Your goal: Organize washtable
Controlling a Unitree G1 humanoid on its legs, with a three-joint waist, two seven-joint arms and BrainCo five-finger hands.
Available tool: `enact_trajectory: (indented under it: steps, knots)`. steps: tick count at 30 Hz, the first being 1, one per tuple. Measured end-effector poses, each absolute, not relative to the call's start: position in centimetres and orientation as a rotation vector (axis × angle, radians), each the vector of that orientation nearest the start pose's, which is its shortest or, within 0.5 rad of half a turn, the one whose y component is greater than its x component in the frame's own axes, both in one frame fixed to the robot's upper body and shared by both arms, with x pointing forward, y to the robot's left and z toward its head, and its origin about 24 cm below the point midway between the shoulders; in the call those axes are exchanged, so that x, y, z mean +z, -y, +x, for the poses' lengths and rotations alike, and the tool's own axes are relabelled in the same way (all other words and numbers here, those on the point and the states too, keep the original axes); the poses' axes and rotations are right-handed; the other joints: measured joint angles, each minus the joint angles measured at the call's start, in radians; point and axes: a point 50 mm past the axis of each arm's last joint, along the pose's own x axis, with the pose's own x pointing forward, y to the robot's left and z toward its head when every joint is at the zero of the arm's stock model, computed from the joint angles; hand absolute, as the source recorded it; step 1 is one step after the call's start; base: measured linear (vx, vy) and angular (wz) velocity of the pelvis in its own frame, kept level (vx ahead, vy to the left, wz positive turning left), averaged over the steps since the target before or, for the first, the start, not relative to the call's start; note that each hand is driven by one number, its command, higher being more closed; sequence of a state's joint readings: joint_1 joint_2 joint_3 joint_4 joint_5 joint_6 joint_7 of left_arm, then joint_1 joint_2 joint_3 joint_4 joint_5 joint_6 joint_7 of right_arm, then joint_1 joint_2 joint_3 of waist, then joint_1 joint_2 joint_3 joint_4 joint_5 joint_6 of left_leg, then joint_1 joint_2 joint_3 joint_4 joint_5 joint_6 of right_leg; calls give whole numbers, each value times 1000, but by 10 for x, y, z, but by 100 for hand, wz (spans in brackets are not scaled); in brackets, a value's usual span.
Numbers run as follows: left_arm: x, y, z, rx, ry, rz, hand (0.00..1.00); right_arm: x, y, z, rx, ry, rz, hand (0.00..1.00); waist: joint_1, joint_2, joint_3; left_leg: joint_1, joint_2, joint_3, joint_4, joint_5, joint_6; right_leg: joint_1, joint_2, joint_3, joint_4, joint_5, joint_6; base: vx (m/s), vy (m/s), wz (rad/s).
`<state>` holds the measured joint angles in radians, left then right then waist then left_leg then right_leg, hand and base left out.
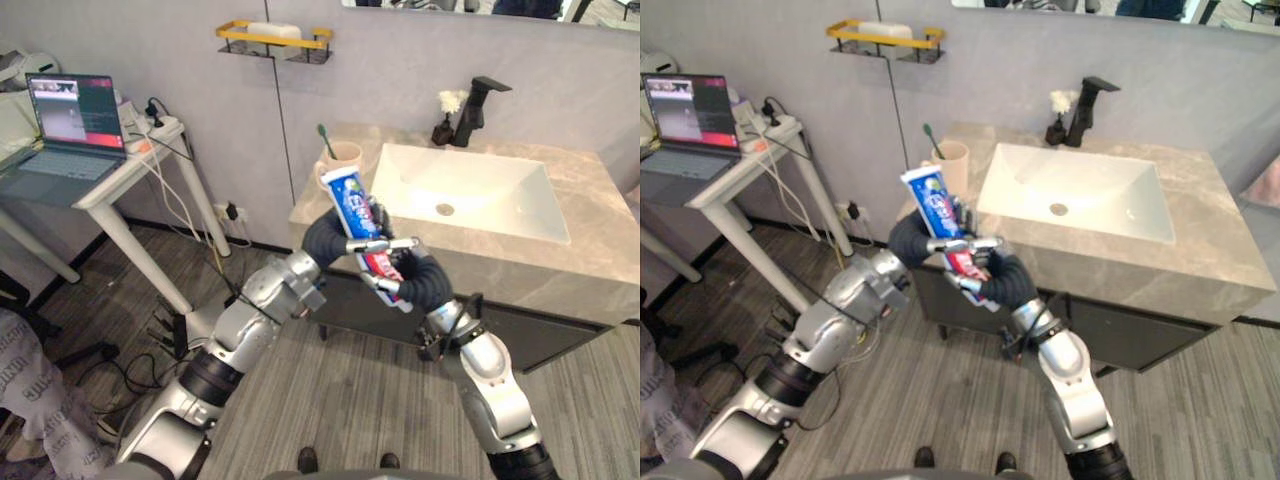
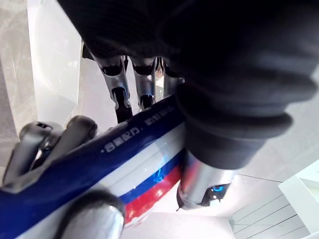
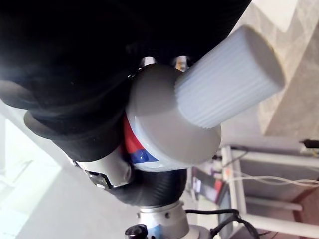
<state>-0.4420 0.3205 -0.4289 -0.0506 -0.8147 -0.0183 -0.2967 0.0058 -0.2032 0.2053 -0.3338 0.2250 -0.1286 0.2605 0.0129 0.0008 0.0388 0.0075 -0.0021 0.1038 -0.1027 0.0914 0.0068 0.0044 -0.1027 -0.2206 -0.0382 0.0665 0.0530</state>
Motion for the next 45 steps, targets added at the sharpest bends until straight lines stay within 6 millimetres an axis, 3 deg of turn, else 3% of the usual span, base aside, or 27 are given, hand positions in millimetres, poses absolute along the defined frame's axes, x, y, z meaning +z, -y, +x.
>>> enact_trajectory:
  steps: [14, 15, 29, 36, 40, 43, 45]
  knots:
    - [155, -66, 284, -896, 296, -372, 100, 125, 114, 229, 522, 428, 24, 100, 1, 0, 0, 1, 1, 1, 0, 0, 0, 1, 1, 0, 0, -1, -1, 0, 0, 0]
    - [155, -66, 284, -895, 297, -373, 100, 125, 114, 229, 522, 428, 25, 0, 1, 0, 0, 2, 1, 1, 0, 0, 0, 2, 1, 0, 0, -1, -1, 0, 0, 0]
    - [184, -86, 295, -781, 432, -402, 100, 130, 132, 233, 458, 447, 92, 0, 1, 0, 0, 9, -1, 1, 0, 3, 4, 9, -1, 0, 2, 0, -1, 0, 0, 0]
    - [187, -86, 296, -768, 439, -402, 100, 140, 170, 236, 251, 500, 82, 0, -2, 0, 0, 26, 0, 6, 0, 2, 3, 24, 0, 4, 1, 1, 2, 0, 0, -2]
    - [188, -88, 297, -741, 453, -380, 100, 156, 183, 230, 170, 582, 81, 0, -5, 0, 0, 26, 0, 6, 0, 0, 0, 24, 0, 4, 1, -2, -3, 0, 0, 0]
    - [194, -100, 309, -611, 507, -314, 100, 160, 186, 227, 126, 627, 120, 0, -18, 0, 0, 26, 1, 8, 0, 0, 0, 23, 1, 6, 0, -1, -3, 0, 0, 0]
    - [205, -115, 330, -455, 536, -267, 100, 158, 185, 227, 124, 627, 176, 0, -25, 0, 0, 25, 1, 16, 0, 0, 0, 18, 2, 14, 1, 0, -5, -21, 13, -9]
